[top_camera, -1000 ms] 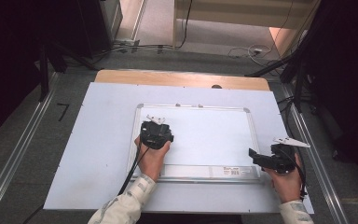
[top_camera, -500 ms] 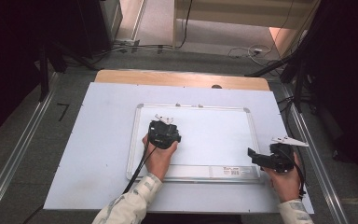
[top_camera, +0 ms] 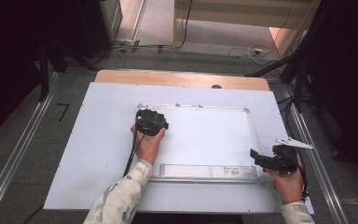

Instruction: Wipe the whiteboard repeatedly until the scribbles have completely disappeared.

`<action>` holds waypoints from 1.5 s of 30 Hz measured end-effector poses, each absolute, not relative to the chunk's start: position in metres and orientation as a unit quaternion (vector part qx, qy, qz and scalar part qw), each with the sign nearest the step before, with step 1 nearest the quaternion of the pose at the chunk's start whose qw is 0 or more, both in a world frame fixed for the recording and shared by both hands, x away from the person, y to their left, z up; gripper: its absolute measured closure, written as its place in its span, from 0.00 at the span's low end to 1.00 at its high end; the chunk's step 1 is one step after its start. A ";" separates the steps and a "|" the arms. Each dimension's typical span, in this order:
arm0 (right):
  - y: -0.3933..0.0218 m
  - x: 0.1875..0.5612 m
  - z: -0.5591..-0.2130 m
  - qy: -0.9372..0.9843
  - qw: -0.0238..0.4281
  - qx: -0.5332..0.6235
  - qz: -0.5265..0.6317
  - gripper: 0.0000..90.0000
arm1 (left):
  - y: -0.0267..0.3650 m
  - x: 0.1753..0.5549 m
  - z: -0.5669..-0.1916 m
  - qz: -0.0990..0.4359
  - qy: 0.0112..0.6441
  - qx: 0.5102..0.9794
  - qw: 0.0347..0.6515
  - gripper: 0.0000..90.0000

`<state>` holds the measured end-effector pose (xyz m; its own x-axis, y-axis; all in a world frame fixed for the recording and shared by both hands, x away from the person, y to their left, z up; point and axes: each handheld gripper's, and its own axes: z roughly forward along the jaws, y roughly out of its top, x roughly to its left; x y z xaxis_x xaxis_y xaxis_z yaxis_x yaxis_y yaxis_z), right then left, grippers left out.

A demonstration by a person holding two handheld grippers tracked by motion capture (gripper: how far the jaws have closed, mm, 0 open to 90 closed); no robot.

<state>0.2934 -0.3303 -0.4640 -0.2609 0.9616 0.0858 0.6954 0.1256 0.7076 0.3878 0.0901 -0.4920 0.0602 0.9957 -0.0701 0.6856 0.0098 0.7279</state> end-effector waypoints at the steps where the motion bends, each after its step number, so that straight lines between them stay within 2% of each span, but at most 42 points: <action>1: -0.330 0.294 -0.464 0.722 0.202 0.573 0.329 0.06 | 0.094 0.391 -0.492 0.251 0.643 0.655 0.309 0.45; 9: -0.331 0.294 -0.464 0.723 0.200 0.574 0.330 0.06 | 0.112 0.408 -0.491 0.256 0.663 0.636 0.301 0.45; 19: -0.329 0.296 -0.464 0.724 0.200 0.572 0.330 0.06 | 0.102 0.415 -0.491 0.258 0.666 0.633 0.299 0.45; 36: -0.328 0.297 -0.464 0.726 0.199 0.570 0.330 0.06 | 0.056 0.401 -0.490 0.253 0.652 0.649 0.300 0.44; 45: -0.328 0.297 -0.465 0.727 0.200 0.570 0.327 0.06 | 0.059 0.382 -0.491 0.243 0.638 0.662 0.309 0.44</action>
<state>0.2966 -0.3275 -0.4648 -0.2691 0.9596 0.0819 0.6982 0.1358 0.7029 0.3824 0.0594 -0.4910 0.0673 0.9951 -0.0728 0.6945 0.0057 0.7195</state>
